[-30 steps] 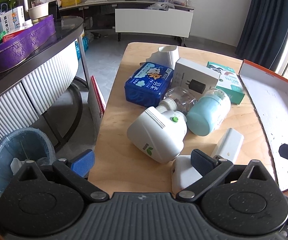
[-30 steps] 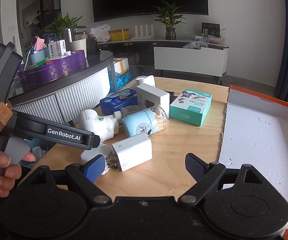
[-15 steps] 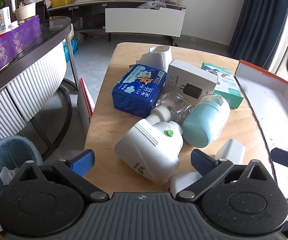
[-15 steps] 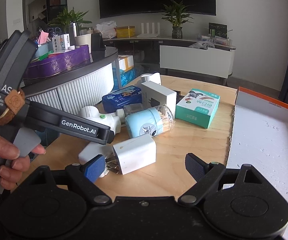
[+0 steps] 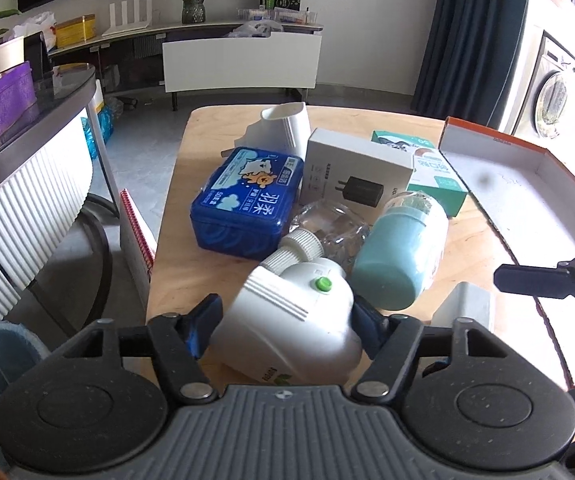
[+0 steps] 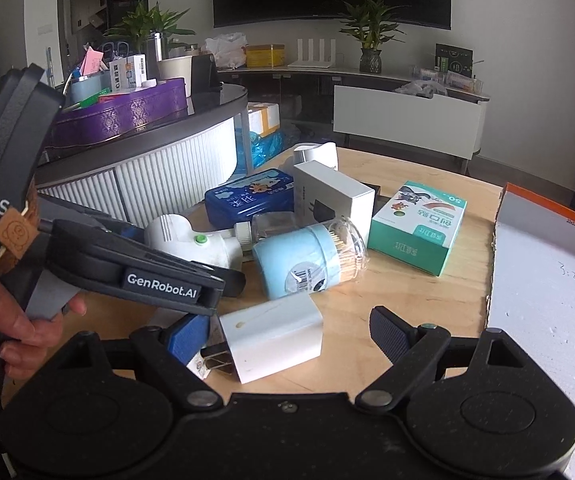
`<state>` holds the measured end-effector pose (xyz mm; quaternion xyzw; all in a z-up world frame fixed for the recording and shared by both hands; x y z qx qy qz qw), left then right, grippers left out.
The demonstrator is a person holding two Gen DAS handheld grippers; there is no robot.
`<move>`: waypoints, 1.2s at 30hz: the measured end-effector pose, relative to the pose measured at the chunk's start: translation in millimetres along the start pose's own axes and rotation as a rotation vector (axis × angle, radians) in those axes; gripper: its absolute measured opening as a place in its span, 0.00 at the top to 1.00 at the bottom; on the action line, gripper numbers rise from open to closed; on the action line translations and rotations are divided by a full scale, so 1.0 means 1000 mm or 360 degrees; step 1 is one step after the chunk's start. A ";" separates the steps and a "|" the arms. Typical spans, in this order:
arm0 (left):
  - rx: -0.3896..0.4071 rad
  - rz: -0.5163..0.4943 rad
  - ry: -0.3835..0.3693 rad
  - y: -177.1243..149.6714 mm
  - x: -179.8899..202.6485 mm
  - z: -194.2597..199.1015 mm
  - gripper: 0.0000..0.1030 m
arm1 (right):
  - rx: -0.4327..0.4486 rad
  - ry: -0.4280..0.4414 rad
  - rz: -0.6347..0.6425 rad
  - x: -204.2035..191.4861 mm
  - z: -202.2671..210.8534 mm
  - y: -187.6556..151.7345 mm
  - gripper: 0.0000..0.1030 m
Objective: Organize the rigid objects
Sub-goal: 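Close left tool on the white repeller while right tool grasps the white charger, then carry the repeller and charger in both tools over the open orange-rimmed box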
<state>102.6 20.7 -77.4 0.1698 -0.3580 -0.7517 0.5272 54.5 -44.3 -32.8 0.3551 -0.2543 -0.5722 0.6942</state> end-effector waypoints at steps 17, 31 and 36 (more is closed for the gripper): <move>0.0046 0.0067 -0.0009 -0.001 -0.002 0.001 0.35 | -0.0030 0.0063 0.0006 0.004 -0.020 0.001 0.33; 0.0117 0.0127 0.0018 0.006 0.004 0.026 0.36 | 0.0063 -0.0038 -0.0119 0.029 0.021 0.018 0.34; 0.0155 0.0159 -0.0010 0.012 0.015 0.043 0.36 | 0.0099 -0.0076 -0.0160 0.042 0.043 0.027 0.34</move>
Point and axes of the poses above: each gripper's, at about its wrist camera, not at the fingertips, and z roughly against the way its jaws point, x to its right, y to its top, the point moved 4 cm from there along -z, roughly the way its jaws point, and after that the axes turned 5 degrees about -y, right-handed, at the moved point
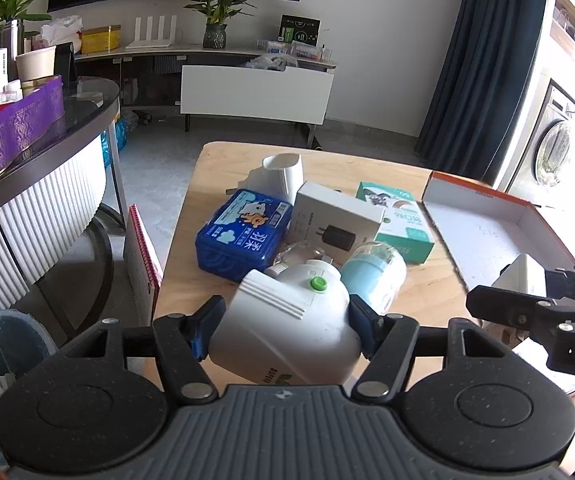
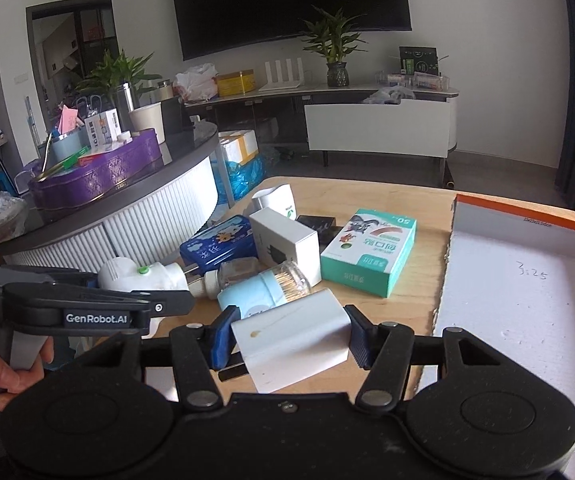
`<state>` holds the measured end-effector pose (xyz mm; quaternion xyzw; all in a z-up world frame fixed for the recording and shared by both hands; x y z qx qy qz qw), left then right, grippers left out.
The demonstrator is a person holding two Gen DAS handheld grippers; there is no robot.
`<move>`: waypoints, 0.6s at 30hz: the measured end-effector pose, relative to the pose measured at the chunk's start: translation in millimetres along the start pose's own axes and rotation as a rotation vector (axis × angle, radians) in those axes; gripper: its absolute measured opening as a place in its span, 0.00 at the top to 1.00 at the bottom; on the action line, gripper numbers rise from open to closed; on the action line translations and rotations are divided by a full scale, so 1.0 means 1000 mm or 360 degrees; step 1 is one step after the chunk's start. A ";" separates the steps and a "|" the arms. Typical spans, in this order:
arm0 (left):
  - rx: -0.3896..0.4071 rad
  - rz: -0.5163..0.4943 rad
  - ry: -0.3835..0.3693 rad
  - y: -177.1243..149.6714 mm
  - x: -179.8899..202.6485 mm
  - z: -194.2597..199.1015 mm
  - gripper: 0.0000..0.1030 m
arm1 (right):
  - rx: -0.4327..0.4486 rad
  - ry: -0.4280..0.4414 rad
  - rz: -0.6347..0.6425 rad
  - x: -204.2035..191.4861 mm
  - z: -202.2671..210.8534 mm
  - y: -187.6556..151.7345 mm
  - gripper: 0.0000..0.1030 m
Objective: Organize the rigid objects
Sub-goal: 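Carry the repeller and charger in both tools over the open orange-rimmed box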
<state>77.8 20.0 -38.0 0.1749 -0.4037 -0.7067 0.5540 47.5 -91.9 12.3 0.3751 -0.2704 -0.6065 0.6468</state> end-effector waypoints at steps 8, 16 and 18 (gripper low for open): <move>0.0040 0.0001 -0.0062 0.014 0.037 0.005 0.36 | 0.0071 -0.0126 -0.0068 0.032 0.030 0.010 0.34; 0.0032 -0.0055 -0.0165 0.031 0.084 -0.010 0.36 | 0.0106 -0.0255 -0.0189 0.075 0.054 0.013 0.34; 0.0029 -0.0066 -0.0189 0.035 0.095 -0.016 0.36 | 0.0121 -0.0293 -0.0201 0.084 0.060 0.014 0.34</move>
Point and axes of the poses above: each gripper's, at about its wrist camera, not at the fingertips, and z roughly against the way its jaws point, x to its right, y to its top, the point moved 4 cm from there along -z, roughly the way its jaws point, and after that the axes turned 5 degrees about -y, right-handed, at the moved point
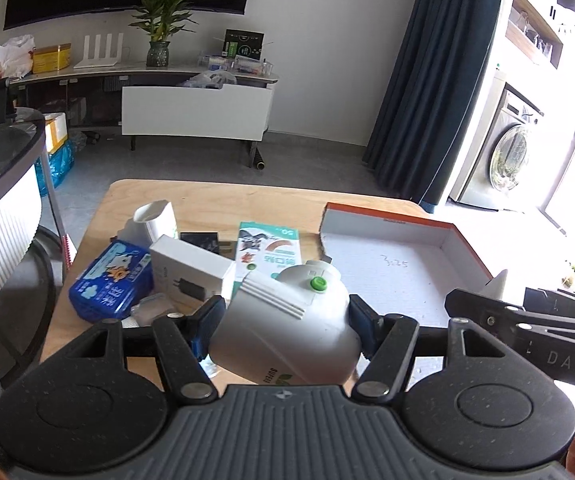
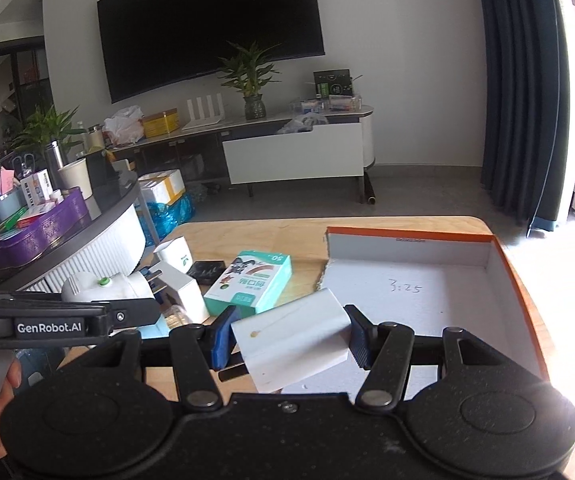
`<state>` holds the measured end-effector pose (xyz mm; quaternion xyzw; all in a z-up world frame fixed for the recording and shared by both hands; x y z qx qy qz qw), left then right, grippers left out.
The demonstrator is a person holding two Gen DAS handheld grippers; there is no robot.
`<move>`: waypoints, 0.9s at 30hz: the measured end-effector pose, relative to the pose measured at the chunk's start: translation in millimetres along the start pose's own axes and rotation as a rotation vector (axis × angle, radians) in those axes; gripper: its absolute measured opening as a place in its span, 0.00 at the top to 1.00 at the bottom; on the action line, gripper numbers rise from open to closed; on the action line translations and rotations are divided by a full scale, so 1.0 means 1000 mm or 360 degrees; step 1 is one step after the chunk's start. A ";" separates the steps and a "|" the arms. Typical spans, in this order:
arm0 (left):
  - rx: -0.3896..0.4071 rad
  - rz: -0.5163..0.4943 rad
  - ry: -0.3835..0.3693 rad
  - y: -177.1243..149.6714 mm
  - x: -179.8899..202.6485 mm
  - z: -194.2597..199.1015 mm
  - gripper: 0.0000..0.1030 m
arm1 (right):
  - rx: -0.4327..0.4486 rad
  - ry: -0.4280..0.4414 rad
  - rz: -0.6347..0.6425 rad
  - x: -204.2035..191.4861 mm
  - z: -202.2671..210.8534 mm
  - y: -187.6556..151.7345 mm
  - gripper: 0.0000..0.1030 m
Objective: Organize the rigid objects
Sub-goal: 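Carry the repeller and charger in both tools over the open orange-rimmed box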
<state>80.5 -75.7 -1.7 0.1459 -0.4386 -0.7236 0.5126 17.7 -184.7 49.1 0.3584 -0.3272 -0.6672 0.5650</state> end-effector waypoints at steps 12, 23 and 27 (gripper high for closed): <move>0.0015 -0.0097 -0.0101 0.018 0.047 -0.027 0.36 | 0.0038 -0.0187 -0.0080 0.056 0.019 0.014 0.34; -0.0036 -0.0158 -0.0105 0.022 0.063 -0.045 0.36 | 0.0044 -0.0227 -0.0141 0.081 0.009 0.020 0.34; -0.0045 -0.0156 -0.0106 0.025 0.064 -0.051 0.36 | 0.0034 -0.0236 -0.0146 0.084 0.001 0.023 0.34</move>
Point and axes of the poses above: each gripper's, at about its wrist camera, not at the fingertips, and z roughly against the way its jaws point, x to its right, y to its top, the point moved 4 cm from there along -z, roughly the way its jaws point, and after that the axes turned 5 degrees about -y, right-handed, at the moved point
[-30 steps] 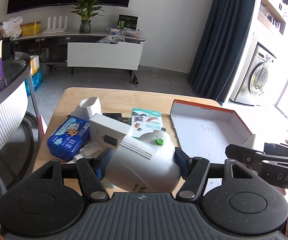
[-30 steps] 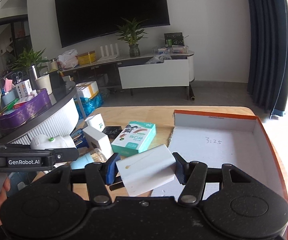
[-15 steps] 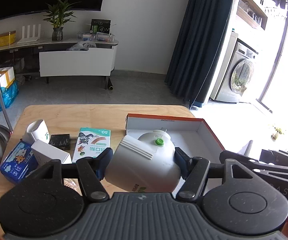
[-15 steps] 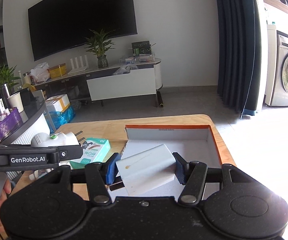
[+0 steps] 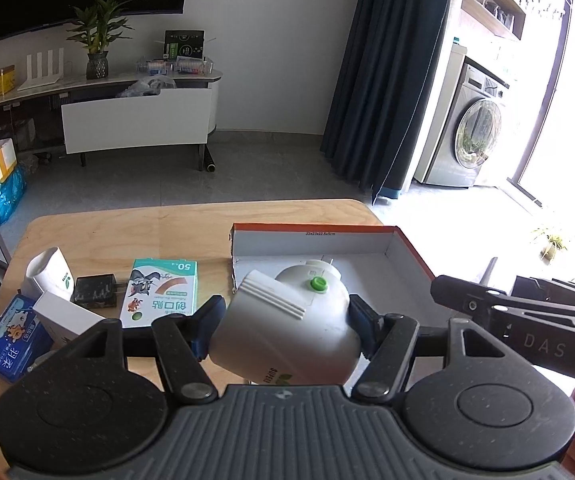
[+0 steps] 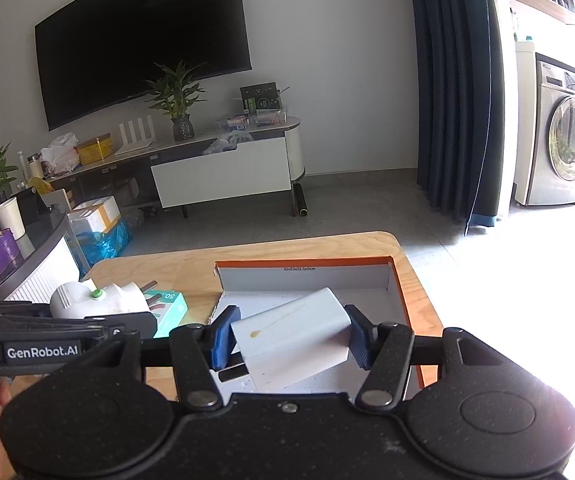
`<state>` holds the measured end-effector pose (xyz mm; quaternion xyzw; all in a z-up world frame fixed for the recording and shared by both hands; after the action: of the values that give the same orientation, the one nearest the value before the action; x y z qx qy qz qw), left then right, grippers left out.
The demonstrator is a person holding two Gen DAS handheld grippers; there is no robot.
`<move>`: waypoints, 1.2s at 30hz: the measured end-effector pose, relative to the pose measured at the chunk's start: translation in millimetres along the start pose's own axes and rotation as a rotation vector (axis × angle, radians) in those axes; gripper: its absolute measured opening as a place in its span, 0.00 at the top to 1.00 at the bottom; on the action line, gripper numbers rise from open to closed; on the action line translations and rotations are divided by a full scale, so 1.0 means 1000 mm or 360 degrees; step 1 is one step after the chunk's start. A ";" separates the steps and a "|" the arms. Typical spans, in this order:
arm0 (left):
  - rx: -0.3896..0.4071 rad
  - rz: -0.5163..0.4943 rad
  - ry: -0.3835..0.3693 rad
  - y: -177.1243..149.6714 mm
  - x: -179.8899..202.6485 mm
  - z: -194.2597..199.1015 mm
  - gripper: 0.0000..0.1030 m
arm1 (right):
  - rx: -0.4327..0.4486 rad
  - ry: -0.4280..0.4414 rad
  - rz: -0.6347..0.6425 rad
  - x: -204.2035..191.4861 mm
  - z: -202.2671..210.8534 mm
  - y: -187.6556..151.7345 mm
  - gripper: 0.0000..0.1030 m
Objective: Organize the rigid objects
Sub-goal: 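Carry the repeller and charger in both tools over the open orange-rimmed box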
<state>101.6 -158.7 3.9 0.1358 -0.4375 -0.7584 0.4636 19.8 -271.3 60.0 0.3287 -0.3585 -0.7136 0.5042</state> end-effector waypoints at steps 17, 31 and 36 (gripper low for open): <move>-0.0055 -0.0008 -0.0004 0.012 0.014 -0.031 0.35 | -0.0052 -0.0033 -0.0022 0.010 -0.024 0.007 0.34; -0.0097 0.0000 -0.0009 0.016 0.019 -0.053 0.35 | -0.0110 -0.0081 -0.0015 0.025 -0.051 0.019 0.34; -0.0118 0.0013 -0.0008 0.015 0.016 -0.058 0.35 | -0.0139 -0.0090 0.0004 0.027 -0.063 0.021 0.34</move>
<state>137.6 -205.6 -14.5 0.1148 -0.4107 -0.7725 0.4705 75.3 -313.2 41.8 0.2857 -0.3415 -0.7369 0.5086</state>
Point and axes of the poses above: each gripper's, at about its wrist camera, not at the fingertips, and z roughly against the way its jaws point, x to its right, y to its top, the point moved 4 cm from there along -z, roughly the way its jaws point, and after that the axes turned 5 degrees about -y, right-handed, at the moved point
